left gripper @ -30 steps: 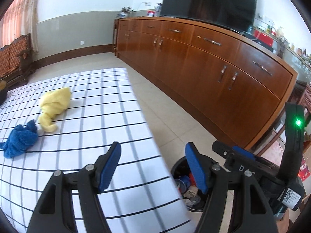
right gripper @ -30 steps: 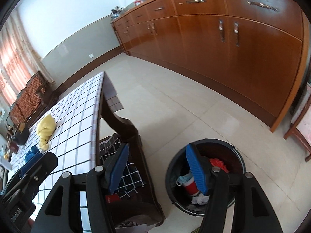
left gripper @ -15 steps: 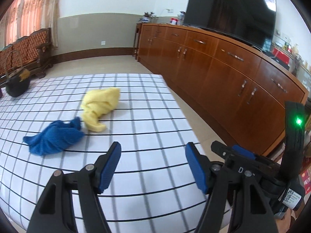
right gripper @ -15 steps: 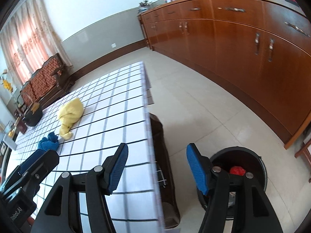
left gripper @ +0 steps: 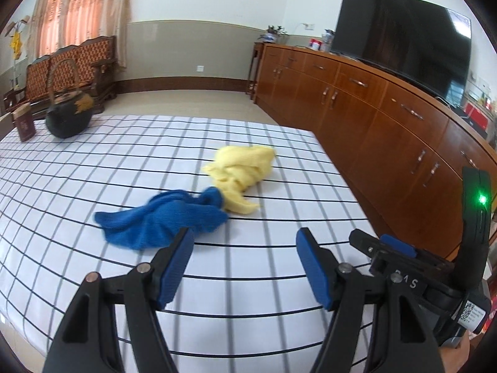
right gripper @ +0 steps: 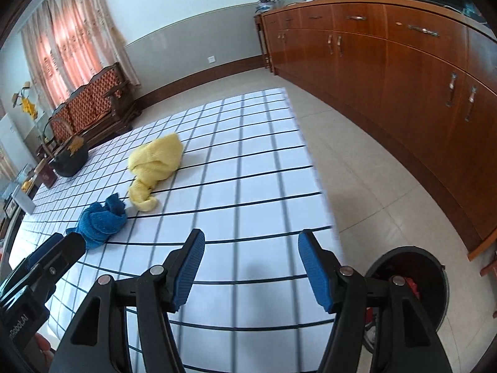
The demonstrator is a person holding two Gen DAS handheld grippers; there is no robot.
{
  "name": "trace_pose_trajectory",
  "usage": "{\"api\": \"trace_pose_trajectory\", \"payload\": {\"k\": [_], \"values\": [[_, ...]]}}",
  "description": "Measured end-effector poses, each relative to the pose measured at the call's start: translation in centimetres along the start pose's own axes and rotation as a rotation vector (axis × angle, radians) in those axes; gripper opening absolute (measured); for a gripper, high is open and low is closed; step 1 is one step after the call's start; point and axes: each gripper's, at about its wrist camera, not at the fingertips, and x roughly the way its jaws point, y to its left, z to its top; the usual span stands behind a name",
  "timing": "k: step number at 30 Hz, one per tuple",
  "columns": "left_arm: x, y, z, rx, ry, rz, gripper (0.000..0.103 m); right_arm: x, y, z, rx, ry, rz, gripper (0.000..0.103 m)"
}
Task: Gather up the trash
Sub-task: 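Move both open tools back over the blue and yellow towels, then grasp the blue towel with left tool while right tool grasps the yellow towel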
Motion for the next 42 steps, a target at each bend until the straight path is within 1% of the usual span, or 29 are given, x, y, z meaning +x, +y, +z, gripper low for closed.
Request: {"api": "trace_pose_trajectory", "payload": {"k": [7,14,21,27,32,36,37,39,40,42], "values": [[-0.2,3.5,0.3,-0.027,-0.012,0.050,0.070,1.1,3.1,0.1,-0.037,0.010,0.031,0.065],[0.4,6.3,0.7,-0.060,0.010,0.057,0.070,2.5,5.5,0.3,-0.058,0.031,0.060,0.065],[2.2,6.3,0.5,-0.038,0.049,0.042,0.070,3.9,7.1,0.5,-0.072,0.046,0.073,0.066],[3.7,5.7,0.8,-0.019,0.068,0.043,0.070,4.7,7.4,0.9,-0.060,0.056,0.078,0.066],[5.7,5.6,1.0,-0.004,0.107,0.058,0.070,5.3,7.6,1.1,-0.057,0.060,0.082,0.066],[6.4,5.8,0.8,-0.011,0.118,0.042,0.070,5.7,7.9,1.3,-0.054,0.064,0.084,0.066],[6.3,5.9,0.7,-0.016,0.120,0.035,0.068,5.8,7.9,1.4,-0.053,0.065,0.084,0.066],[6.1,6.2,0.7,-0.032,0.117,0.020,0.049,6.1,8.0,1.5,-0.053,0.068,0.085,0.066],[6.1,6.3,0.7,-0.034,0.117,0.020,0.048,6.2,8.0,1.5,-0.053,0.071,0.085,0.066],[5.9,6.4,0.8,-0.035,0.110,0.016,0.042,6.4,8.1,1.6,-0.051,0.072,0.087,0.066]]}}
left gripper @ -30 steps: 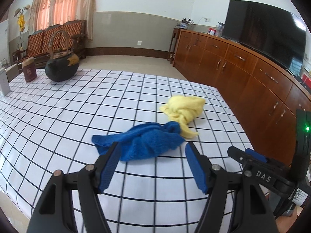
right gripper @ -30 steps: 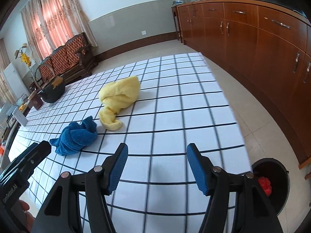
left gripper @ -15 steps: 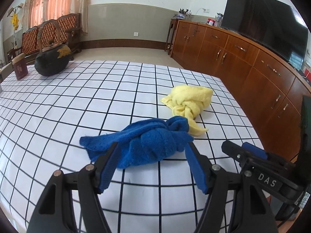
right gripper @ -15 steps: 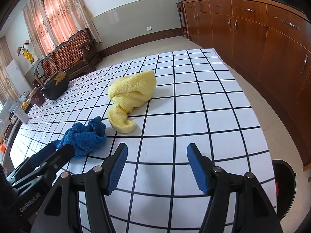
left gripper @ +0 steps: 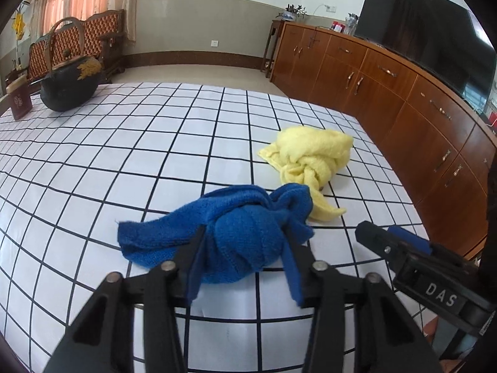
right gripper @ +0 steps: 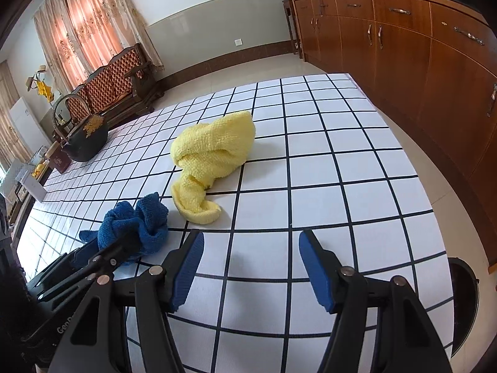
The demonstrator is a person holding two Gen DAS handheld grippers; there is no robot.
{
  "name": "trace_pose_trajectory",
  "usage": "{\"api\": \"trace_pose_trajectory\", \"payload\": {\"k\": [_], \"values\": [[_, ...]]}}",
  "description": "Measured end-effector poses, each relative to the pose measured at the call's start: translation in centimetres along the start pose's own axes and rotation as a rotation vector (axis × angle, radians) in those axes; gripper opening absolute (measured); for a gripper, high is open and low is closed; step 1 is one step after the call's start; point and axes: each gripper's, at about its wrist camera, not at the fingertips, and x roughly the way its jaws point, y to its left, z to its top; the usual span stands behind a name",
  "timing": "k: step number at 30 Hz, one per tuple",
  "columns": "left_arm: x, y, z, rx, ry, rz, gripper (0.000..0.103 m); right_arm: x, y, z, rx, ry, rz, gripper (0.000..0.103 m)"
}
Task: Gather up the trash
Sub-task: 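Grasp the blue towel with left tool while right tool grasps the yellow towel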
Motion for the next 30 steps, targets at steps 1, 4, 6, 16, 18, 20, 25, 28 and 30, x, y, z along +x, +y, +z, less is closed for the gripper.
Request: {"api": "trace_pose_trajectory", "payload": {"k": [1,4,6,16,18,20,25,28,30], "values": [[-0.1,0.0,0.1,0.001,-0.006,0.003,0.040,0.1,0.0,0.1,0.000,0.000,0.001,0.066],[-0.4,0.2,0.6,-0.012,-0.024,0.002,0.037,0.2,0.3,0.4,-0.005,-0.002,0.005,0.066],[-0.7,0.5,1.1,-0.021,-0.040,0.007,0.036,0.2,0.5,0.7,-0.009,-0.007,0.007,0.066],[-0.2,2.4,3.6,-0.061,-0.079,0.031,0.036,1.5,1.8,3.0,-0.031,-0.013,0.031,0.068],[0.0,2.9,3.8,-0.078,-0.083,0.033,0.036,1.7,2.1,3.7,-0.031,-0.021,0.038,0.075],[0.4,3.2,4.1,-0.087,-0.081,0.035,0.036,2.3,2.6,4.4,-0.039,-0.022,0.044,0.077],[0.8,3.7,4.4,-0.105,-0.083,0.044,0.036,4.0,3.5,5.6,-0.054,-0.005,0.033,0.077],[0.8,3.8,4.5,-0.111,-0.086,0.048,0.036,5.3,3.6,6.3,-0.045,0.011,0.031,0.077],[1.0,3.8,4.6,-0.111,-0.084,0.047,0.036,6.1,3.6,6.6,-0.035,0.023,0.038,0.077]]}}
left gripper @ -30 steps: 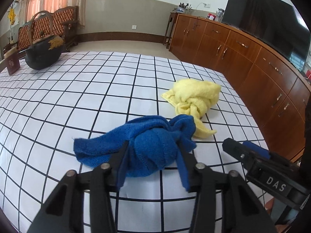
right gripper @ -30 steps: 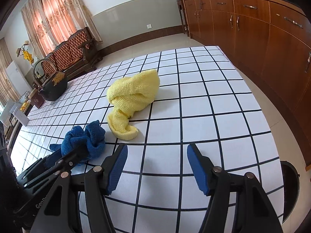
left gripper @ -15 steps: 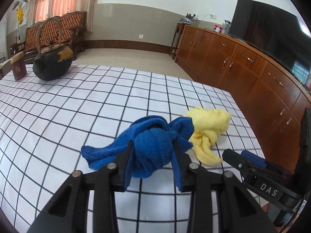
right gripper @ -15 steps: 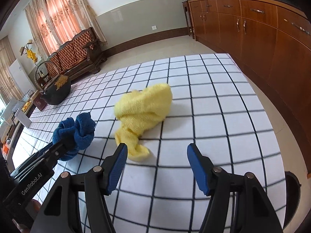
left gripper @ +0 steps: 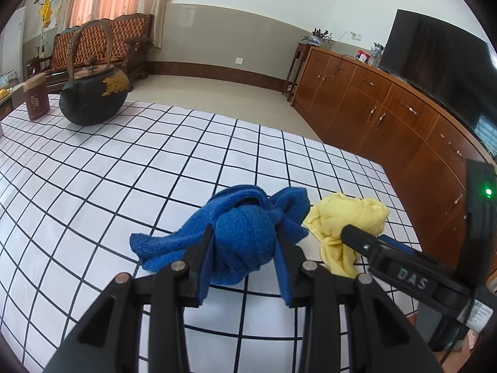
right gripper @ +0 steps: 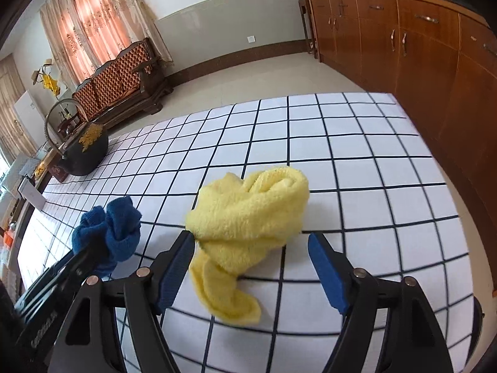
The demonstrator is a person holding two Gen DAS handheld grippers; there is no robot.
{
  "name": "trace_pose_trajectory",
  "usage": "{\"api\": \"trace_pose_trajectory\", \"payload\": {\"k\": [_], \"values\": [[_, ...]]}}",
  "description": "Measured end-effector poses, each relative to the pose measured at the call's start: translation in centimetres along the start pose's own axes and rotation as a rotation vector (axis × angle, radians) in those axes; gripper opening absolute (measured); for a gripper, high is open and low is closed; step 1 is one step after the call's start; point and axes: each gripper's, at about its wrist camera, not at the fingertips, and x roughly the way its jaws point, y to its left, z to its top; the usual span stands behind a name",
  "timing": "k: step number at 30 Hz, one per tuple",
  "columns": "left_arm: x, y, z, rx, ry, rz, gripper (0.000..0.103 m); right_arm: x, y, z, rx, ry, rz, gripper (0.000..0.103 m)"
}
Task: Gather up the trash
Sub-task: 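Grasp the blue towel with left tool while right tool grasps the yellow towel, then carry the blue towel with left tool while right tool carries the yellow towel to the bin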
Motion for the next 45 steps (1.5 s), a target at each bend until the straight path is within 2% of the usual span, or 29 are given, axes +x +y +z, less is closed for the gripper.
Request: {"api": "trace_pose_trajectory", "payload": {"k": [3,4,5,8,10,11,22,45], "values": [[0.2,-0.1,0.0,0.003,0.006,0.001,0.036,0.9,0.2,0.2,0.005,0.012,0.020,0.074],[0.2,-0.1,-0.1,0.003,0.009,0.000,0.036,1.0,0.3,0.1,-0.001,0.008,0.026,0.060],[0.2,-0.2,-0.1,0.003,0.009,-0.001,0.036,1.3,0.6,0.0,-0.017,0.018,0.028,0.053],[0.1,-0.2,-0.2,0.002,0.011,-0.004,0.036,1.2,1.0,-0.2,-0.041,0.001,0.029,0.045],[-0.1,-0.3,-0.2,0.006,0.008,-0.005,0.036,0.9,1.2,-0.3,-0.059,-0.012,0.032,0.035],[-0.2,-0.4,-0.3,0.010,0.007,-0.006,0.036,0.6,1.2,-0.4,-0.061,-0.018,0.034,0.034],[-2.1,-2.3,-1.6,0.060,0.000,-0.045,0.036,-3.6,-0.3,-2.8,-0.067,-0.045,0.014,0.034],[-7.0,-11.2,-7.3,0.194,0.037,-0.165,0.036,-16.9,-10.4,-11.6,0.027,-0.121,-0.046,0.034]]}}
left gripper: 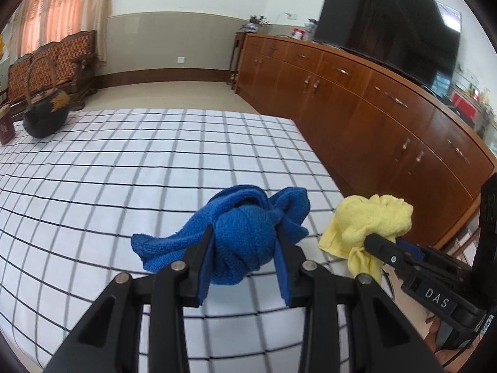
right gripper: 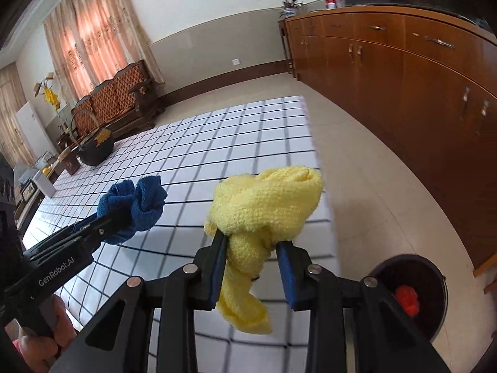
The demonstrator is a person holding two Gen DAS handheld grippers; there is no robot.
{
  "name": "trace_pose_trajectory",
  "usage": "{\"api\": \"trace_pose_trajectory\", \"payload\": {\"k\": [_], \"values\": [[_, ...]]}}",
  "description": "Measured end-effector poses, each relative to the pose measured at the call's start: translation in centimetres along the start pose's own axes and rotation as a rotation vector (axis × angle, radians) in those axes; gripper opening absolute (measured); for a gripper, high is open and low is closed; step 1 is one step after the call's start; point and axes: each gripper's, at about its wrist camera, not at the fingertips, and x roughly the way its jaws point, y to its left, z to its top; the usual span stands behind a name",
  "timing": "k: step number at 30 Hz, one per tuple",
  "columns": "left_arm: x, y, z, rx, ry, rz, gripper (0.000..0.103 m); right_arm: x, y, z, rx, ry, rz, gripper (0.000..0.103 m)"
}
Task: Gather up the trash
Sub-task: 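Carry the blue towel with left tool while right tool carries the yellow towel to the bin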
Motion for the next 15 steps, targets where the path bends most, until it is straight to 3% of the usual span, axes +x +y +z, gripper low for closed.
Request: {"api": "trace_pose_trajectory", "payload": {"k": [15], "values": [[0.5,-9.8,-1.7,0.117,0.054,-0.131,0.036,-6.2,-9.7,-3.3,0.155,-0.054,-0.125,0.034]]}}
